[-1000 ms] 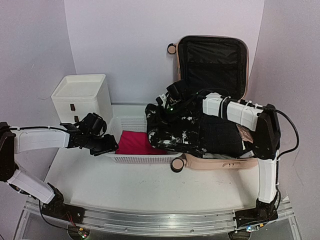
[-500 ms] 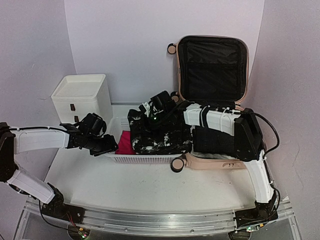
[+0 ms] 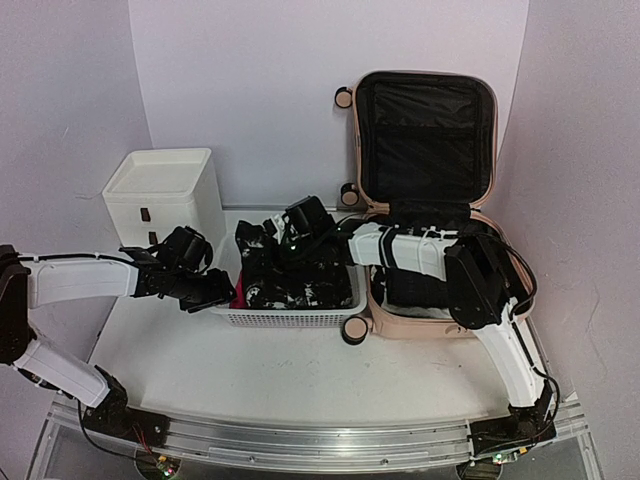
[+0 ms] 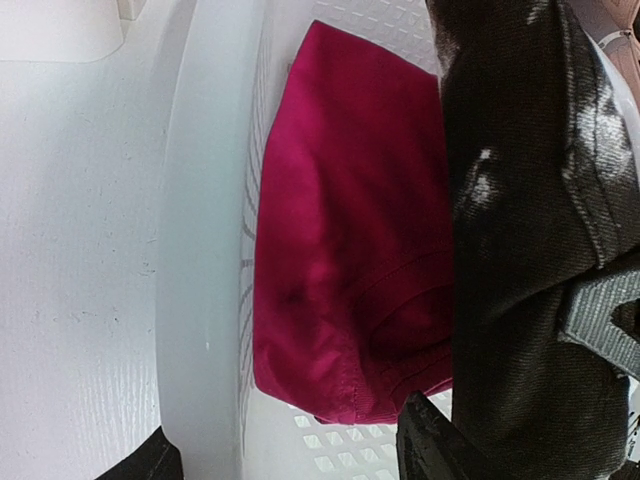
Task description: Open, take out, and arrange the luggage
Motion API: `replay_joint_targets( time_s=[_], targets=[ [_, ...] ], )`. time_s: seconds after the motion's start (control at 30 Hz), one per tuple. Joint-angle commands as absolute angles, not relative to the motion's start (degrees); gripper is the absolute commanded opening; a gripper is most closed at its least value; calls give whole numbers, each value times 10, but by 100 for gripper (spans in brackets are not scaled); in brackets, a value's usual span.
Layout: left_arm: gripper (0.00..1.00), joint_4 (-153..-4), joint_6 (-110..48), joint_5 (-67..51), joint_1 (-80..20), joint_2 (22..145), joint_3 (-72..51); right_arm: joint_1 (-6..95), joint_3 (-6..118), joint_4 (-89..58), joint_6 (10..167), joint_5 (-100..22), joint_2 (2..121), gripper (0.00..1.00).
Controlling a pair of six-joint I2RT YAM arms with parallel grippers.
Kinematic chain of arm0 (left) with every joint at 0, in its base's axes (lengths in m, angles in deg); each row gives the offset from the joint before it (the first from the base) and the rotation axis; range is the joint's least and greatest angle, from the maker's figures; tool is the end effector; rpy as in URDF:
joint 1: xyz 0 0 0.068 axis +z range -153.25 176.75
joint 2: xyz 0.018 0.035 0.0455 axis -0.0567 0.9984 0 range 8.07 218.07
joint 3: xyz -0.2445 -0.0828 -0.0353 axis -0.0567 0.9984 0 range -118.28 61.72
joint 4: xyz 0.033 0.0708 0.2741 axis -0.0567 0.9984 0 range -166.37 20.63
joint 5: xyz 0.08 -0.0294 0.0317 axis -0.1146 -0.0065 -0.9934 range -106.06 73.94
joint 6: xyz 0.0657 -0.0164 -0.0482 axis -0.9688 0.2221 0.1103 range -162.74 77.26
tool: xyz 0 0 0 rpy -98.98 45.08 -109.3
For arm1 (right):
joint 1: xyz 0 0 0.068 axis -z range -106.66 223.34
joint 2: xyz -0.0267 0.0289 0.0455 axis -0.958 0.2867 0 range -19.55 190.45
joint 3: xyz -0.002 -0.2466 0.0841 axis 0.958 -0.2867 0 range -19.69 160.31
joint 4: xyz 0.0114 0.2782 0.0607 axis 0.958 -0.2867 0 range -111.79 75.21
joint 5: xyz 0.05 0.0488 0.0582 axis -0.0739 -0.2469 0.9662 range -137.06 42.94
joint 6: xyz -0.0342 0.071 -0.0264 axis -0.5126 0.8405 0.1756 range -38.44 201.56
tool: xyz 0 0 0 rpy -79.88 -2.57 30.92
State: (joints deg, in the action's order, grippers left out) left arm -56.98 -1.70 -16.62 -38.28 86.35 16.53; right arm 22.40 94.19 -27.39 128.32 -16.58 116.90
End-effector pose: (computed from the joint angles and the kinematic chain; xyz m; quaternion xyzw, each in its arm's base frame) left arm 0.2601 -0.1814 0.1461 -0.0512 0.9455 -0.1945 0.2561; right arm 0.3408 0.4783 0.1598 -0.1522 0.8515 0.4881 0.1167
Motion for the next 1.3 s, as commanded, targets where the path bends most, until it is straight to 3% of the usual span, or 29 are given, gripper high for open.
replay_joint_targets(
  time_s=[0.0, 0.2, 0.33, 0.4, 0.53, 0.73, 0.93, 1.27],
  targets=[
    [63, -621, -12, -137, -391, 834, 166, 216, 966, -221, 1297, -182, 1175, 0],
    [74, -614, -18, -185, -391, 760, 194, 217, 1013, -366, 1245, -198, 1171, 47],
    [78, -600, -41, -213, -391, 686, 207, 227, 1026, -467, 1200, -194, 1129, 70],
    [79, -592, -57, -216, -391, 661, 203, 240, 999, -480, 1188, -176, 1098, 77],
    [76, -587, -114, -182, -391, 663, 155, 281, 908, -491, 1168, -157, 1018, 79],
    [42, -569, -157, -104, -395, 781, 54, 370, 748, -511, 1119, -177, 869, 80],
    [24, -507, -111, -135, -417, 909, 17, 402, 674, -563, 1063, -233, 758, 82],
    [28, -491, -80, -197, -417, 1038, 7, 406, 637, -610, 991, -312, 682, 86]
  ],
)
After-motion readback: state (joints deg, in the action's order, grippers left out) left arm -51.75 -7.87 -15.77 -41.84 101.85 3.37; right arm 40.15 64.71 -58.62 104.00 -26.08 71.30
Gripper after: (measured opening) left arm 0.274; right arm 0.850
